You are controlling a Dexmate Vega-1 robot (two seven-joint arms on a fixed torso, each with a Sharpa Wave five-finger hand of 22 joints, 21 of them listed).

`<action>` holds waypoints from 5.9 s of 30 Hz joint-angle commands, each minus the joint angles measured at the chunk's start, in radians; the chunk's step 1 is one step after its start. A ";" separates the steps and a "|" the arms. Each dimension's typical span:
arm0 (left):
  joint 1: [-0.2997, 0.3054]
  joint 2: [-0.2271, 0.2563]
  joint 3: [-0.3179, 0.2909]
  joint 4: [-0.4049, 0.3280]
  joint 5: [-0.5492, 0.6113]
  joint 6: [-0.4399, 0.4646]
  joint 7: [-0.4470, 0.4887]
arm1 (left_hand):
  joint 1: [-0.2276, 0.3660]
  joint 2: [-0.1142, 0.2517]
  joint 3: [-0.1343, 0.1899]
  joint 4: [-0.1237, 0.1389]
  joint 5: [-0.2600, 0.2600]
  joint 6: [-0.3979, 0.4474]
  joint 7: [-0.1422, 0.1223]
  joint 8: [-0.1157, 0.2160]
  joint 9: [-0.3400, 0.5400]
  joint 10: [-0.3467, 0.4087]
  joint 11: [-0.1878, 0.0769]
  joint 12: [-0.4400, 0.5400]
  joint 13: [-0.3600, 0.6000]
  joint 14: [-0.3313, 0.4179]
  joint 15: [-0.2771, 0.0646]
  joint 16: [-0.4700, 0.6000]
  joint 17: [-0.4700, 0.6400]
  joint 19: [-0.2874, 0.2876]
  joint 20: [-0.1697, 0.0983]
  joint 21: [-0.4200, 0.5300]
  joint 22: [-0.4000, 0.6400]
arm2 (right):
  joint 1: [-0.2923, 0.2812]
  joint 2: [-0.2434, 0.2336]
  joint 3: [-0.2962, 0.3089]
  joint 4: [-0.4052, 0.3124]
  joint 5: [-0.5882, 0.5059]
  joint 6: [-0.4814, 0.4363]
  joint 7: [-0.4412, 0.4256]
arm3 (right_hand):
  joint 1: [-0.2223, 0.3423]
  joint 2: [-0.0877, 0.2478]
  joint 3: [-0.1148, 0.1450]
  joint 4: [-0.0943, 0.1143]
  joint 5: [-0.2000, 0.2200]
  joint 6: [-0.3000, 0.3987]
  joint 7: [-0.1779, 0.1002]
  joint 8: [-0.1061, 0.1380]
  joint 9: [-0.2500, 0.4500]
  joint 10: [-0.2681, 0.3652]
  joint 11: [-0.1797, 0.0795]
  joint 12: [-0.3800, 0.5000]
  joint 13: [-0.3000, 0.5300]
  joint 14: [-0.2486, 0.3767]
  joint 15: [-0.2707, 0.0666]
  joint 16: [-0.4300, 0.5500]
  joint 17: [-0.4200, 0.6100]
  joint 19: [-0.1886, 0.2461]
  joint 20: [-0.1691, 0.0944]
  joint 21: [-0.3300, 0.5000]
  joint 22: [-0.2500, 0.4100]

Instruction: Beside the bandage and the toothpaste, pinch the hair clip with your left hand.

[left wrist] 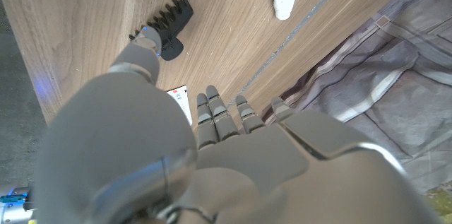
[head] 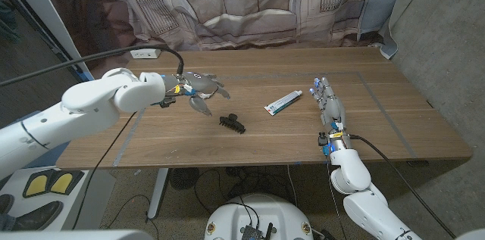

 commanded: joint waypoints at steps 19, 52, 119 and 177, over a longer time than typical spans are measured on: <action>-0.074 -0.040 0.099 0.050 0.093 -0.059 0.003 | -0.026 -0.002 -0.028 0.004 0.019 0.000 -0.075 0.015 0.003 -0.036 -0.020 0.007 0.008 0.043 -0.008 0.009 0.004 0.010 0.005 0.006 0.004 | -0.019 0.000 0.008 -0.013 -0.013 -0.002 -0.018 | 0.003 0.003 0.004 -0.008 -0.002 0.009 -0.004 0.000 0.003 0.007 0.001 0.000 0.002 0.004 0.005 0.005 0.003 0.003 0.008 0.002 0.002; -0.073 -0.098 0.152 0.111 0.152 -0.071 0.033 | -0.027 0.007 -0.040 0.002 0.029 -0.050 -0.042 0.008 0.003 -0.062 -0.013 0.009 0.006 -0.013 0.006 0.002 0.004 -0.026 0.007 -0.001 0.005 | -0.034 -0.004 0.014 -0.025 -0.025 -0.006 -0.027 | 0.003 0.003 0.004 -0.011 -0.003 0.010 -0.006 -0.001 0.003 0.007 -0.002 -0.001 0.002 0.005 0.007 0.005 0.003 0.001 0.009 0.002 0.002; -0.108 -0.214 0.268 0.184 0.201 -0.002 0.093 | 0.046 0.071 -0.015 -0.022 0.004 0.081 -0.039 0.043 0.002 0.066 -0.012 0.047 -0.005 0.110 0.011 0.019 0.001 0.019 0.006 0.017 0.005 | -0.087 -0.010 0.040 -0.036 -0.011 0.006 -0.025 | 0.001 0.004 0.003 -0.016 -0.004 0.014 -0.009 -0.001 0.003 0.012 -0.002 -0.001 0.003 0.006 0.008 0.004 0.003 -0.002 0.014 0.003 0.002; -0.155 -0.253 0.305 0.219 0.157 0.021 0.092 | 0.119 0.137 -0.012 -0.024 -0.020 0.443 -0.019 0.112 0.012 0.427 -0.030 0.146 0.047 0.304 -0.047 0.038 0.005 0.152 0.008 0.022 0.004 | -0.086 -0.013 0.045 -0.035 0.014 -0.019 -0.036 | -0.003 0.005 0.002 -0.017 -0.004 0.016 -0.014 -0.002 0.003 0.018 -0.010 -0.001 0.003 0.010 0.016 0.006 0.004 -0.014 0.032 0.000 0.003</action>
